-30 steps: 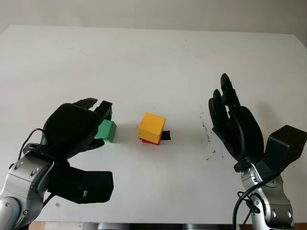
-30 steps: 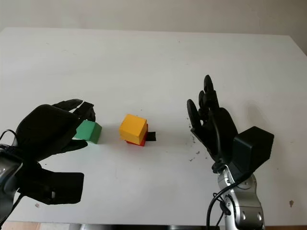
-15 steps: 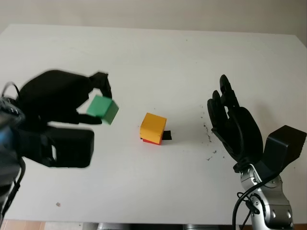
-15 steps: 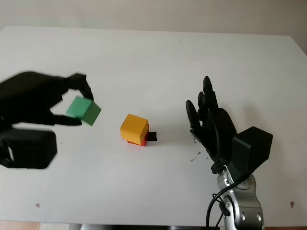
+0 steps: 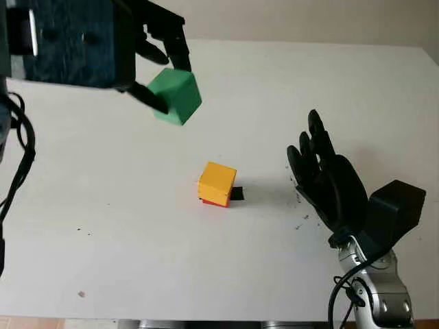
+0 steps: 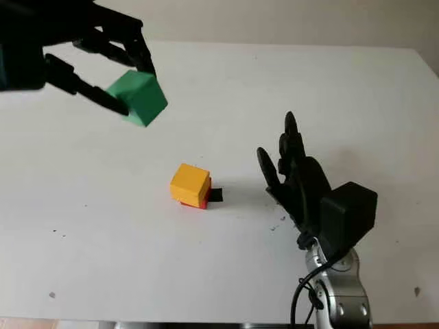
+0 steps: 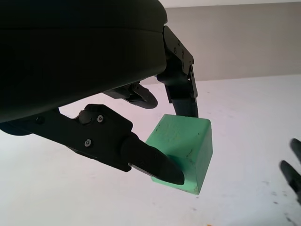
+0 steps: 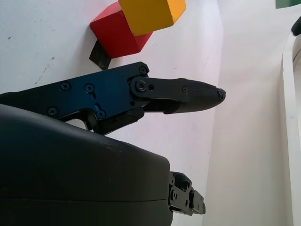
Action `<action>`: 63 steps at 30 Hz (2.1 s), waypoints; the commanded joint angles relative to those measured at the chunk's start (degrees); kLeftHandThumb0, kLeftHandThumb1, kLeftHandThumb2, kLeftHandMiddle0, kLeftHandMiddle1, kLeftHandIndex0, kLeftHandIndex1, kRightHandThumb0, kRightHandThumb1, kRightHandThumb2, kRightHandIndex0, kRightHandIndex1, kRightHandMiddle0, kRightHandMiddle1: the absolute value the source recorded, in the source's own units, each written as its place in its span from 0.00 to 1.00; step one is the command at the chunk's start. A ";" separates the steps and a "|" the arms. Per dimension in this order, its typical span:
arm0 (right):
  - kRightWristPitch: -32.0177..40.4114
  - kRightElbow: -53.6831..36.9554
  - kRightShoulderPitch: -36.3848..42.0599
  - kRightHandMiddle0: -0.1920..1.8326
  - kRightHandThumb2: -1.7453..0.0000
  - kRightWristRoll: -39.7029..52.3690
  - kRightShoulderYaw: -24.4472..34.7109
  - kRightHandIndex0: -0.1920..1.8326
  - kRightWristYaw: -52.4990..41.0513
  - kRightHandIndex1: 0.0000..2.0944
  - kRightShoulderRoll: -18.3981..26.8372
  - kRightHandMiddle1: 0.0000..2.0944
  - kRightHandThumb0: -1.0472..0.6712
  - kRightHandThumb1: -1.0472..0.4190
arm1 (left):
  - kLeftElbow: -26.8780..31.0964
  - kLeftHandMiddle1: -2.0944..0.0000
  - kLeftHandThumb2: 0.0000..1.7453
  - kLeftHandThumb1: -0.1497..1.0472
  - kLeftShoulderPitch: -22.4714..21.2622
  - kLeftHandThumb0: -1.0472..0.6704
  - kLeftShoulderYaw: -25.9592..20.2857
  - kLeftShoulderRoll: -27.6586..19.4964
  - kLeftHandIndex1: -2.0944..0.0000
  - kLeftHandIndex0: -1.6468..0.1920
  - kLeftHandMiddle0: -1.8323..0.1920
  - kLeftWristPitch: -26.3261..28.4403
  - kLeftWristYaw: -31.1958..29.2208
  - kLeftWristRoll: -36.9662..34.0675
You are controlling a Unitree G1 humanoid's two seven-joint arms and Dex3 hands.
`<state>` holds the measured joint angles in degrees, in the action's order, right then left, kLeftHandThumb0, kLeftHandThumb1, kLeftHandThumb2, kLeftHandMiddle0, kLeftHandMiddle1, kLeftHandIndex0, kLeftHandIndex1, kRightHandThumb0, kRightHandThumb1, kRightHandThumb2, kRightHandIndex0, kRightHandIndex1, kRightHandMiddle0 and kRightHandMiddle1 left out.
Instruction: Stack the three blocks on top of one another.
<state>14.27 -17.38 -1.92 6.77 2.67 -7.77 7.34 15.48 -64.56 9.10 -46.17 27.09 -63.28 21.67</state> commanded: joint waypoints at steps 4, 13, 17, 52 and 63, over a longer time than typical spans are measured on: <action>0.50 -0.71 -0.14 0.00 0.76 -0.45 -0.35 0.00 0.74 0.00 -0.21 0.02 0.20 0.00 | -1.19 0.97 0.03 0.91 -3.38 0.39 3.30 1.80 0.49 0.58 0.64 0.78 -0.24 -0.90; 0.12 -1.12 0.21 0.00 0.76 -0.54 -0.43 0.00 0.79 0.00 -0.21 0.02 0.20 0.00 | -0.80 0.97 0.03 0.90 -4.53 0.43 9.60 5.04 0.49 0.58 0.62 3.59 -0.36 1.62; -0.09 -1.01 0.34 0.00 0.76 0.07 -0.35 0.00 0.62 0.00 -0.55 0.01 0.19 0.00 | 2.20 0.99 0.04 0.92 -3.52 0.42 11.59 5.01 0.50 0.59 0.67 4.80 -1.61 3.32; -1.77 -0.88 1.07 0.00 0.76 -0.92 -0.42 0.00 0.93 0.00 -0.58 0.01 0.20 0.00 | 9.65 0.98 0.03 1.00 14.73 0.39 8.00 5.84 0.27 0.77 0.70 -6.01 8.22 4.51; -1.98 -0.67 1.23 0.00 0.76 -0.48 -0.31 0.00 0.77 0.00 -0.91 0.01 0.21 0.00 | 8.43 0.99 0.03 0.99 13.41 0.33 8.44 5.83 0.56 0.83 0.78 -3.77 6.15 3.73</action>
<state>13.05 -17.50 -1.17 6.16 2.12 -7.14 6.62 23.57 -50.25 17.94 -39.87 23.02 -56.54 25.68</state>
